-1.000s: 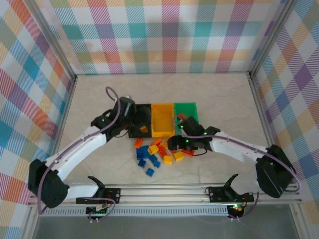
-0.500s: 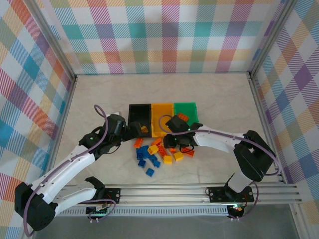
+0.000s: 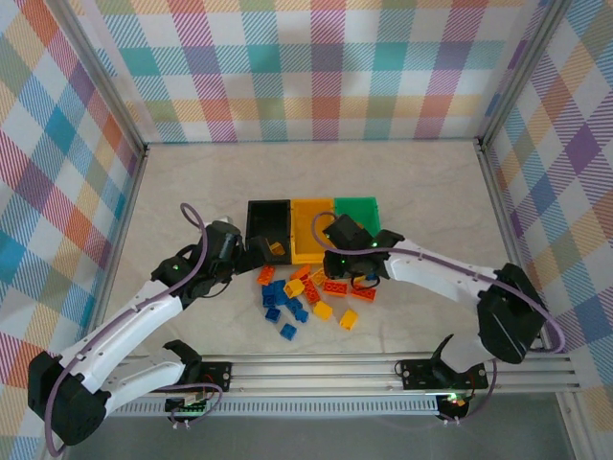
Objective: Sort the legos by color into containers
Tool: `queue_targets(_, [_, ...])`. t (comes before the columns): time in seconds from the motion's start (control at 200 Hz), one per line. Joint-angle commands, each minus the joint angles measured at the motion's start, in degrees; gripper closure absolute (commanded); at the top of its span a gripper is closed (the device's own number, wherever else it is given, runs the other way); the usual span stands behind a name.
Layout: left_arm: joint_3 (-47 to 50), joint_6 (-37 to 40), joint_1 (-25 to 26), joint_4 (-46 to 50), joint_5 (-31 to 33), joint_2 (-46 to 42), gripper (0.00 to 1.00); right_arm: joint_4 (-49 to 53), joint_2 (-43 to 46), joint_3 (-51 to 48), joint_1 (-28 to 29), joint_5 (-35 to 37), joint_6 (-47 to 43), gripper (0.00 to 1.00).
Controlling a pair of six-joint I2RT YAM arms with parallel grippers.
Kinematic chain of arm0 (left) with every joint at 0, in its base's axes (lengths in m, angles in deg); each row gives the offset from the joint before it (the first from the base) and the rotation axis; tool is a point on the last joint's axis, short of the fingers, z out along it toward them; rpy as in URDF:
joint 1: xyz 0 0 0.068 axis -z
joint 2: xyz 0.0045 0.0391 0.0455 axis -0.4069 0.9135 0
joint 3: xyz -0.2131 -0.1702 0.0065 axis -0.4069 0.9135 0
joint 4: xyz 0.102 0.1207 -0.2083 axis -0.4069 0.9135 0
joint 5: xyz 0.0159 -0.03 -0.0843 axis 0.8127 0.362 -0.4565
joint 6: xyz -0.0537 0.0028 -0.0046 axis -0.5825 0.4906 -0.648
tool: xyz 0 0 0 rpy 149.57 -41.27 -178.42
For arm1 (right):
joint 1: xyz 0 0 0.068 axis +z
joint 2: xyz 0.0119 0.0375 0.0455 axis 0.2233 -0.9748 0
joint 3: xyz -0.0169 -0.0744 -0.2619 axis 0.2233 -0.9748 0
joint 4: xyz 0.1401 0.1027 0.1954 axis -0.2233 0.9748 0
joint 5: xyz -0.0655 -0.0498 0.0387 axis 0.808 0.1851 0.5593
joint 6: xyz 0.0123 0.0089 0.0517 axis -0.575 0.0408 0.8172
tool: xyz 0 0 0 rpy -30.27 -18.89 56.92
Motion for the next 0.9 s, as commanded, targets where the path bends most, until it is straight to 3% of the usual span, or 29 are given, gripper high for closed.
queue_targets(0.0, [1.1, 0.0, 0.5, 1.4, 0.4, -1.6, 0.0, 5.8, 2.7, 4.7, 0.2, 3.1, -2.9, 0.67])
queue_targets(0.105, [1.5, 0.1, 0.5, 1.8, 0.2, -2.0, 0.0, 8.4, 1.8, 6.7, 0.1, 0.8, -3.1, 0.41])
queue_targets(0.155, [1.9, 0.0, 0.5, 1.9, 0.2, -2.3, 0.0, 8.0, 1.1, 6.0, 0.1, -0.9, -3.2, 0.35])
queue_targets(0.42, [3.0, 0.1, 0.5, 2.3, 0.0, -2.6, 0.0, 8.9, -1.3, 0.6, -0.1, 0.8, -3.3, 0.27])
queue_targets(0.68, [5.8, -1.0, 0.5, 0.3, -0.8, -2.7, 0.0, 5.5, 4.3, -9.4, -1.4, 5.5, 10.3, 0.17])
queue_targets(0.895, [6.2, -0.7, 0.5, 0.4, -0.7, -2.6, 0.0, 2.8, 2.1, -10.7, -3.2, 7.8, 16.7, 0.15])
